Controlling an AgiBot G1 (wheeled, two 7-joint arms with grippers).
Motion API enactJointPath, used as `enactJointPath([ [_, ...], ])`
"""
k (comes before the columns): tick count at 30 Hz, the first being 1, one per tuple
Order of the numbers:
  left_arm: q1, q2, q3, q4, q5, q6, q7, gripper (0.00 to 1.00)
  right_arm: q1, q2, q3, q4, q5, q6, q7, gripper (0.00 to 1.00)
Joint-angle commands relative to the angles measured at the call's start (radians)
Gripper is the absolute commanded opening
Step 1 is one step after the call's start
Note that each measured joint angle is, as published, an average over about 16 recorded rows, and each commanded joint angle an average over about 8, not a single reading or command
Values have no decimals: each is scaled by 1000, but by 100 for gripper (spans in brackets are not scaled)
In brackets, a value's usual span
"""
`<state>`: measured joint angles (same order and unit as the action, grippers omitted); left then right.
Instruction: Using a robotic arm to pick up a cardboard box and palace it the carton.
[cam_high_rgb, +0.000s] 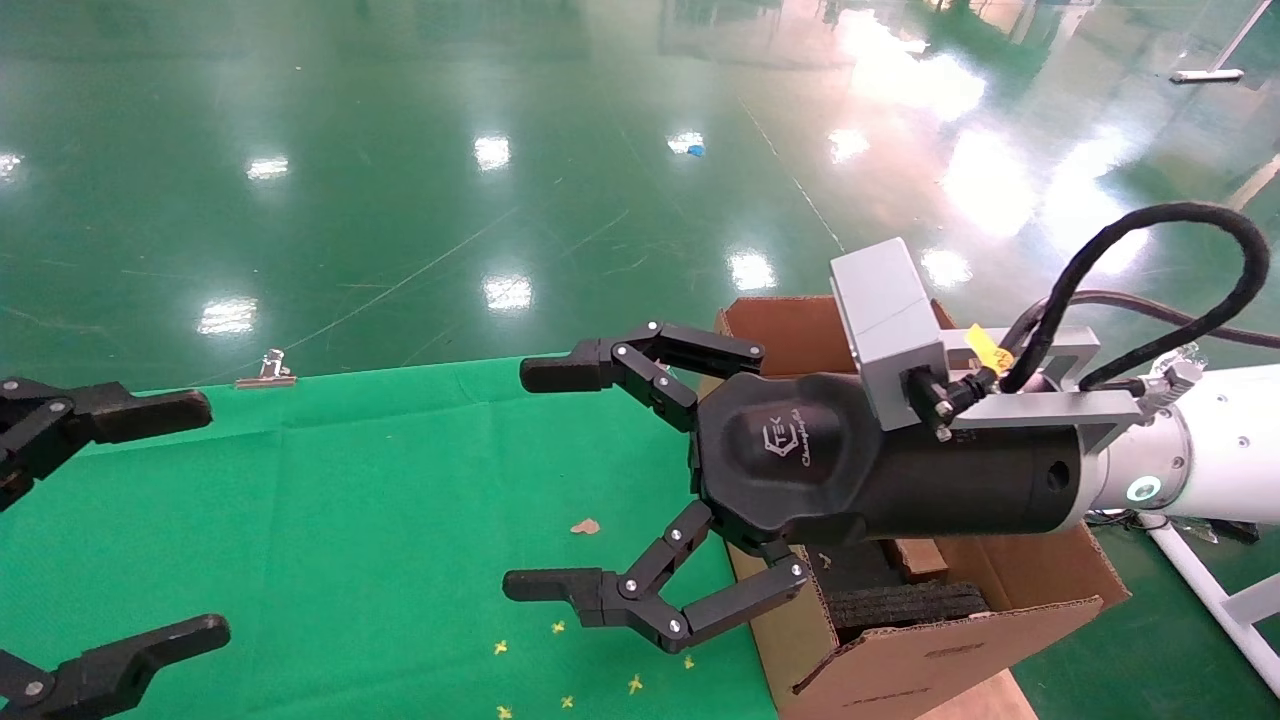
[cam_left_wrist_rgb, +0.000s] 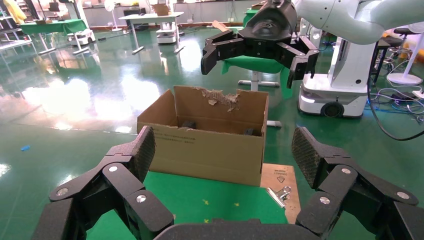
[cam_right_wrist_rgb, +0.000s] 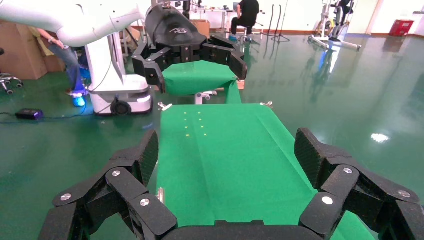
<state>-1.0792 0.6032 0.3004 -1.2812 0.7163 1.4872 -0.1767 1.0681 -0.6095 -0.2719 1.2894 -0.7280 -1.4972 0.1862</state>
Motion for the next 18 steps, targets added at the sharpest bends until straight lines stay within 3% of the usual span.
enactJointPath([
  [1, 0, 0, 0, 0, 0, 0, 0, 100, 1, 0, -2, -1, -1, 0, 0, 100],
  [18, 0, 0, 0, 0, 0, 0, 0, 100, 6, -1, -7, -5, -2, 2, 2, 100],
])
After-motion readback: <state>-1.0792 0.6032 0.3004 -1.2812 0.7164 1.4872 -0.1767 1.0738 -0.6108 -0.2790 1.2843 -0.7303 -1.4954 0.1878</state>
